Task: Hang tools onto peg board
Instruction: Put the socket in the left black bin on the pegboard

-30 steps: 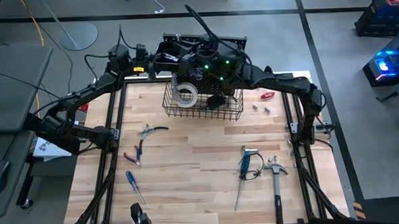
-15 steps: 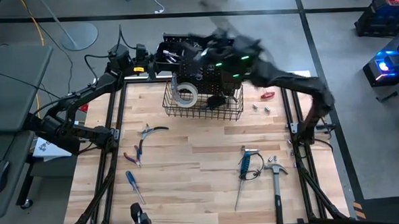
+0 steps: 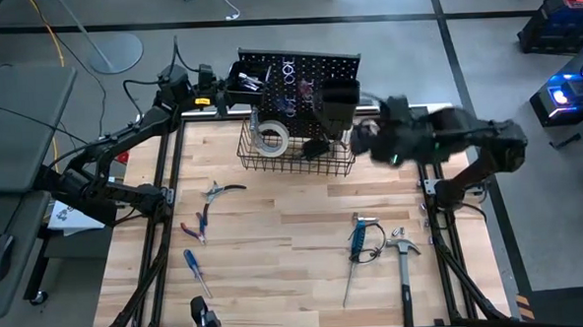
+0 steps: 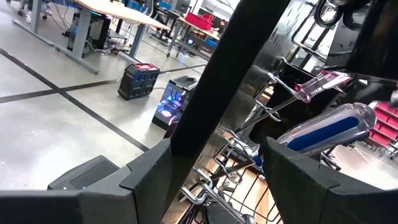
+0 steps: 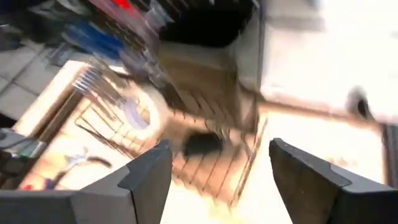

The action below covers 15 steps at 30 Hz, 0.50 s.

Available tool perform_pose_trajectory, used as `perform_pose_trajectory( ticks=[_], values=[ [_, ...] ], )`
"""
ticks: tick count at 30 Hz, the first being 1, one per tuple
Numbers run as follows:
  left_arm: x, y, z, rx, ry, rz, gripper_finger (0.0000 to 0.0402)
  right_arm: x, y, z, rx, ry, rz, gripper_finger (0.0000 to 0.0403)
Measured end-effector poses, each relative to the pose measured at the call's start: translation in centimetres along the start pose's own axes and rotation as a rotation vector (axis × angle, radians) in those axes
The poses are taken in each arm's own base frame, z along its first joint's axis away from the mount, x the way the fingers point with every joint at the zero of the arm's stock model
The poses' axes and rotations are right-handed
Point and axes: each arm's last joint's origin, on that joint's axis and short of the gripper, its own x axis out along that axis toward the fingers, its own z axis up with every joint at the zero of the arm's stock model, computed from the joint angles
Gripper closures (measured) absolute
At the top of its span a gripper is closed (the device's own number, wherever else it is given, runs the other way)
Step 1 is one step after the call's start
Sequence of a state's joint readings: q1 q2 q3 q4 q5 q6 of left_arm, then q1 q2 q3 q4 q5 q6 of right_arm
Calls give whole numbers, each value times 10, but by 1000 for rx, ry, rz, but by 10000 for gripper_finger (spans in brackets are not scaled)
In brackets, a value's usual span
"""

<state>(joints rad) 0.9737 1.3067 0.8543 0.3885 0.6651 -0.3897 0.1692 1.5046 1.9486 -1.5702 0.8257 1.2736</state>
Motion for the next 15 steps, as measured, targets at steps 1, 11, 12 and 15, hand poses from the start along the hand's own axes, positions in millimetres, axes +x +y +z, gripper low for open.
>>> perform_pose_trajectory(
  ticks=[1, 11, 12, 15],
  values=[
    [0, 0, 0, 0, 0, 0, 169, 2, 5, -10, 49, 37, -2, 149],
    [0, 0, 0, 0, -1, -3, 169, 58, 3, -125, 10, 532, -157, 149],
    [0, 0, 0, 2, -3, -3, 169, 60, -1, -137, -37, 599, -179, 149],
    [0, 0, 0, 1, -2, -4, 169, 71, -16, -165, -104, 717, -273, 149]
  ],
)
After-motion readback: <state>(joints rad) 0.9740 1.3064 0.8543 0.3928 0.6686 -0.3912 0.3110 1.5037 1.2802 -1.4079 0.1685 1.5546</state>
